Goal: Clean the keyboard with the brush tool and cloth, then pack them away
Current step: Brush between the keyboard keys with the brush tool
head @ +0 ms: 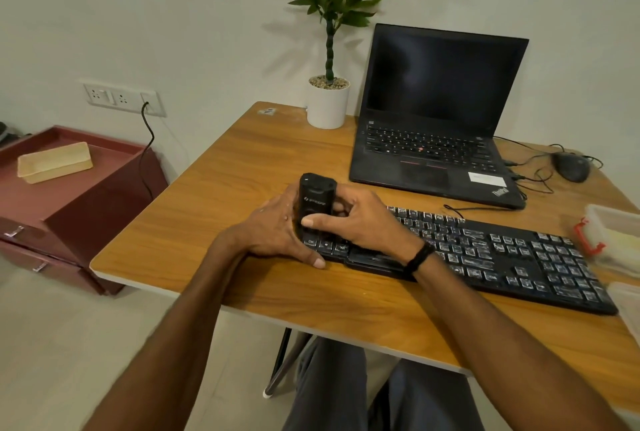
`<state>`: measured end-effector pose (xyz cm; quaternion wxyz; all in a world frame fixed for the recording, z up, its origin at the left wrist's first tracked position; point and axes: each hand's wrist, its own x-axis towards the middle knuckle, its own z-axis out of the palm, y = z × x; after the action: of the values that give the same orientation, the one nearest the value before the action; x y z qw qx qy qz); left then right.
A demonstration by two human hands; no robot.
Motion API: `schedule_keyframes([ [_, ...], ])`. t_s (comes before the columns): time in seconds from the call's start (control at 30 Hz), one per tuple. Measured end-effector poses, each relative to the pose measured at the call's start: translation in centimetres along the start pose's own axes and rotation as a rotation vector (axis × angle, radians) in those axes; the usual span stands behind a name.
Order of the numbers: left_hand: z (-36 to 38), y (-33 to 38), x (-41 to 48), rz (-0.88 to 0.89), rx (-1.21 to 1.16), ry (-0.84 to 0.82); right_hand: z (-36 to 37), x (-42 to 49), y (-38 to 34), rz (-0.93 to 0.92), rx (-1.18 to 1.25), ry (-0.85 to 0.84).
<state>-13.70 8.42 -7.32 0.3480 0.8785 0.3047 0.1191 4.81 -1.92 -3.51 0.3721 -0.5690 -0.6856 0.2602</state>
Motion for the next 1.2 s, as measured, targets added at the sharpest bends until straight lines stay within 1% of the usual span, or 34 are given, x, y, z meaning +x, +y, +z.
schedule_keyframes([
  [0.07, 0.0, 0.0, 0.0, 0.008, -0.003, 0.008, 0.3, 0.4, -0.6, -0.005, -0.058, -0.002],
  [0.17, 0.2, -0.5, -0.1, -0.008, -0.051, 0.003, -1.4, 0.7, -0.7, 0.013, -0.272, 0.062],
  [0.23, 0.5, -0.5, 0.0, -0.012, -0.044, -0.004, -2.1, 0.3, -0.3, 0.041, -0.233, 0.061],
  [0.37, 0.2, -0.2, 0.2, 0.012, -0.009, 0.013, -0.3, 0.3, -0.2, -0.001, -0.069, -0.047],
  [0.4, 0.2, -0.4, 0.3, 0.005, -0.007, 0.014, -0.4, 0.4, -0.3, 0.0, -0.07, -0.051],
  [0.53, 0.3, -1.0, 0.1, -0.029, -0.02, 0.012, -2.3, 0.7, -0.5, 0.055, -0.203, -0.025],
  [0.6, 0.3, -0.2, 0.0, -0.013, 0.003, 0.012, -1.4, 0.8, -0.8, 0.03, -0.181, -0.054],
  [0.7, 0.1, 0.1, 0.2, 0.062, 0.017, -0.005, 0.3, 1.1, -1.0, -0.014, -0.128, -0.083],
  [0.77, 0.1, -0.2, 0.1, 0.036, -0.028, 0.012, -0.7, 1.2, -0.9, 0.005, -0.139, -0.034],
  [0.87, 0.4, -0.5, 0.1, -0.01, -0.072, -0.006, -2.1, 0.7, 0.1, 0.041, -0.178, 0.102],
  [0.9, 0.3, -0.3, 0.1, -0.011, -0.07, -0.011, -2.1, 0.5, 0.3, 0.048, -0.15, 0.097],
  [1.0, 0.1, -0.1, 0.1, -0.003, -0.064, 0.01, -0.9, 0.5, 0.2, 0.042, -0.059, -0.021],
  [1.07, 0.2, -0.1, 0.0, -0.002, -0.065, 0.019, -0.8, 0.8, -0.1, 0.049, -0.052, -0.005],
  [1.13, 0.2, -0.1, -0.1, -0.005, -0.063, 0.012, -1.1, 1.0, -0.1, 0.036, -0.12, 0.062],
  [1.2, 0.2, -0.3, 0.1, -0.023, -0.068, 0.0, -1.3, 0.8, 0.0, 0.018, -0.14, 0.078],
])
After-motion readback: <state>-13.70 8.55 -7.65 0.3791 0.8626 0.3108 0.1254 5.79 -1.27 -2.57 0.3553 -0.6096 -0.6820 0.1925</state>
